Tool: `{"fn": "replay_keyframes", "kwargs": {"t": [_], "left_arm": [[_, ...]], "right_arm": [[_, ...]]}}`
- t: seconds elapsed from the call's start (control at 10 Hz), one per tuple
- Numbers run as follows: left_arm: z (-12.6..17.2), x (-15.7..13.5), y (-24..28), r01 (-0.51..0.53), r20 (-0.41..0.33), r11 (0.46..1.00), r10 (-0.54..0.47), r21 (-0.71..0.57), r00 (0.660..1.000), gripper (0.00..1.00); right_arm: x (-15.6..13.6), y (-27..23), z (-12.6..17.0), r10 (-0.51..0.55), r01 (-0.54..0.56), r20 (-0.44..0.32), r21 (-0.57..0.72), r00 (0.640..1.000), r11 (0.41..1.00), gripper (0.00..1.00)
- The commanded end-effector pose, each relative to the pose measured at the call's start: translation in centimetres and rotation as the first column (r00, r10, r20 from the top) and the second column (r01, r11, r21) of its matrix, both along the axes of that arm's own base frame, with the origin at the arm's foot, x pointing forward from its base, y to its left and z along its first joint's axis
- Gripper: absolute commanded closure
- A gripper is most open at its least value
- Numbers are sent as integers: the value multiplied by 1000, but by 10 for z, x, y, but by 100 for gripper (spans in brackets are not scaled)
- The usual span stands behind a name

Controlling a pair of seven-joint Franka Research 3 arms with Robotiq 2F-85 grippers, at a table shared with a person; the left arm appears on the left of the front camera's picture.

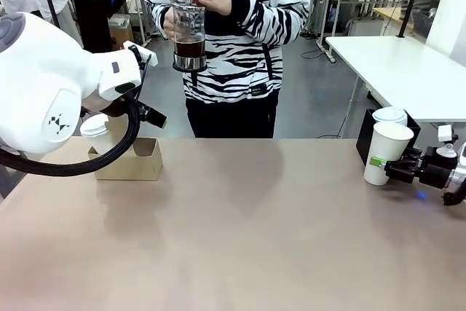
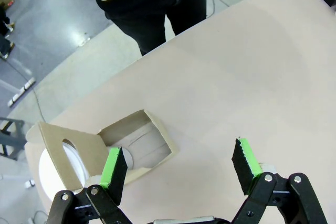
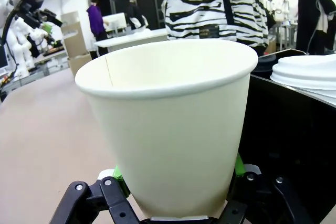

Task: Pour a drink into a cup and package it in a carrier.
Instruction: Pick up the 600 ml Paper Cup and place it in the middle top area of the table.

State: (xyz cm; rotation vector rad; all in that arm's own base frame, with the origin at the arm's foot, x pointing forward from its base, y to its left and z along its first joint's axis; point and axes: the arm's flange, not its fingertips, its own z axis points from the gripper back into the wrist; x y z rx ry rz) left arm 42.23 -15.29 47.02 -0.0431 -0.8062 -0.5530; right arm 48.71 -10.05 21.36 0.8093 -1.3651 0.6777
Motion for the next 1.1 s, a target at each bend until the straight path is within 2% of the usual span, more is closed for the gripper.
{"fn": "replay_keyframes", "kwargs": {"t": [0.0,0.2,0.5,0.7,1.0], "left_arm": [[1,0,1,-1,1,1000,1,-2,1000,0],[1,0,1,-1,1,1000,1,-2,1000,0],[1,0,1,-1,1,1000,1,-2,1000,0],[1,0,1,-1,1,1000,1,-2,1000,0],[1,0,1,-1,1,1000,1,-2,1000,0]], "right_arm": [[0,1,0,3,-3,2,1,1000,1000,20],[0,0,0,0,0,0,0,1000,1000,19],[-1,49,53,-18,18,25,21,1000,1000,19],[16,95,76,13,-13,16,3,1000,1000,19],[52,166,81,-27,27,-4,-4,1000,1000,19]]}}
